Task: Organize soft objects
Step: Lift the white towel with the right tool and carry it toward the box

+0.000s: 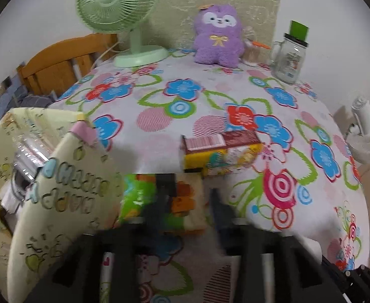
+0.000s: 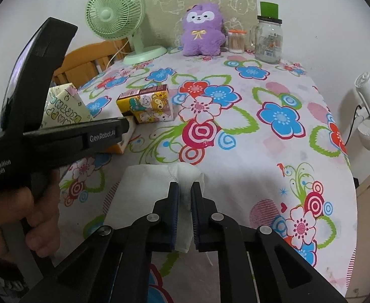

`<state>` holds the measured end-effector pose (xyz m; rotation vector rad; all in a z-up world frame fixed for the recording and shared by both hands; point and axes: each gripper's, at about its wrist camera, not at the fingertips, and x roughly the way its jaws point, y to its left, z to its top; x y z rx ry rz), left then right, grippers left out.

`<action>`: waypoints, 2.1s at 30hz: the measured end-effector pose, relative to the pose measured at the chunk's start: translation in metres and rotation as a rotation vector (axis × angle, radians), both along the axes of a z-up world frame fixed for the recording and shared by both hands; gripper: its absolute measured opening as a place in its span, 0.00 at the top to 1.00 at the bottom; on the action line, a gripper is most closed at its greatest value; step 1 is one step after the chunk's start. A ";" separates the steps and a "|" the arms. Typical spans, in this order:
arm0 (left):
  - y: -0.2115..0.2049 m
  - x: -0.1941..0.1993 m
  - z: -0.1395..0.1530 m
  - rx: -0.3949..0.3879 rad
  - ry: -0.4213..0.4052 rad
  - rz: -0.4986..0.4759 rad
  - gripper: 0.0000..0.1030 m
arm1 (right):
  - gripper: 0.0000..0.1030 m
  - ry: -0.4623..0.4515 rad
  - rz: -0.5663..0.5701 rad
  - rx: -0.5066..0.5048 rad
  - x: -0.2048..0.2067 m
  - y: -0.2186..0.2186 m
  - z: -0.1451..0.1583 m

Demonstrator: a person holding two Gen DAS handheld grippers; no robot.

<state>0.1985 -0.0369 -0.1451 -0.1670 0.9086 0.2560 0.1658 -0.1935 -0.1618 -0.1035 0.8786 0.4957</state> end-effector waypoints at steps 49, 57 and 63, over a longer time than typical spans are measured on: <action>-0.002 0.010 -0.012 0.114 0.018 0.070 0.56 | 0.89 -0.043 0.023 -0.022 0.021 0.011 0.005; 0.001 0.003 -0.003 0.038 -0.001 0.016 0.71 | 0.88 -0.083 -0.001 -0.049 0.034 0.027 0.024; 0.006 -0.005 0.011 0.005 -0.027 -0.021 0.81 | 0.88 -0.136 -0.020 -0.049 0.035 0.034 0.044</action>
